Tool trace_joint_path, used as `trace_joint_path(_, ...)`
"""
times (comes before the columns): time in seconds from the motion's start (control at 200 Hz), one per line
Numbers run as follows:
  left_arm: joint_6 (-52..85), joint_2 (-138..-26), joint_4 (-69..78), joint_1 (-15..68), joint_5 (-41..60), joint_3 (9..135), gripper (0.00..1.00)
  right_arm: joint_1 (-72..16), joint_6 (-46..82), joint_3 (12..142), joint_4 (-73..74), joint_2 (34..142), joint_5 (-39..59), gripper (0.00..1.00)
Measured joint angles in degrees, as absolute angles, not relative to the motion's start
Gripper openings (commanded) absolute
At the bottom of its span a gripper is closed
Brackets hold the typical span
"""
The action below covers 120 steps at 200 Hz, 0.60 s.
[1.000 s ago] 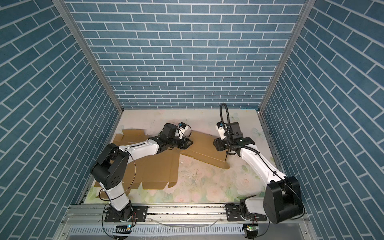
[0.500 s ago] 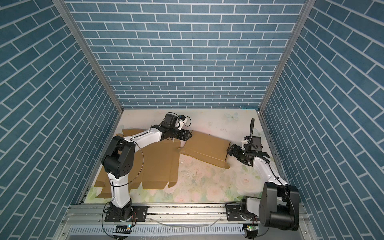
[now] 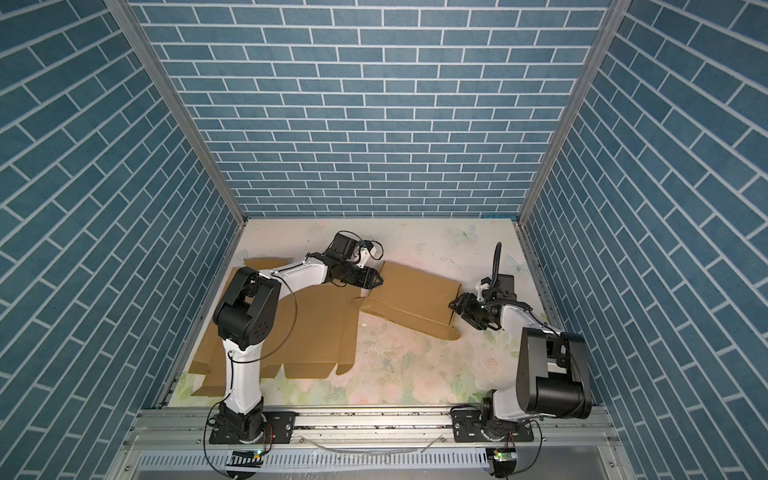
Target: Fold the paper box
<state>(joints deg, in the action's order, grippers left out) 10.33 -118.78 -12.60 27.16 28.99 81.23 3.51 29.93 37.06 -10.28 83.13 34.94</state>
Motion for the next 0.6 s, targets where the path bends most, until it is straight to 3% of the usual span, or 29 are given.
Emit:
trace_joint_path(0.16, 10.76, -121.62, -13.74, 26.09, 32.99, 84.88, 0.42, 5.02, 31.68, 36.07, -7.14, 83.44, 37.6, 0.91)
trace_joint_path(0.345, 10.72, -125.4, -17.19, 23.81, 39.09, 89.89, 0.31, 6.39, 35.31, 33.08, -2.74, 83.18, 41.5, 0.93)
trace_joint_path(0.6, 11.51, -128.92, -20.84, 21.08, 46.44, 93.78, 0.27, 6.15, 41.25, 29.19, 4.97, 82.87, 45.54, 0.96)
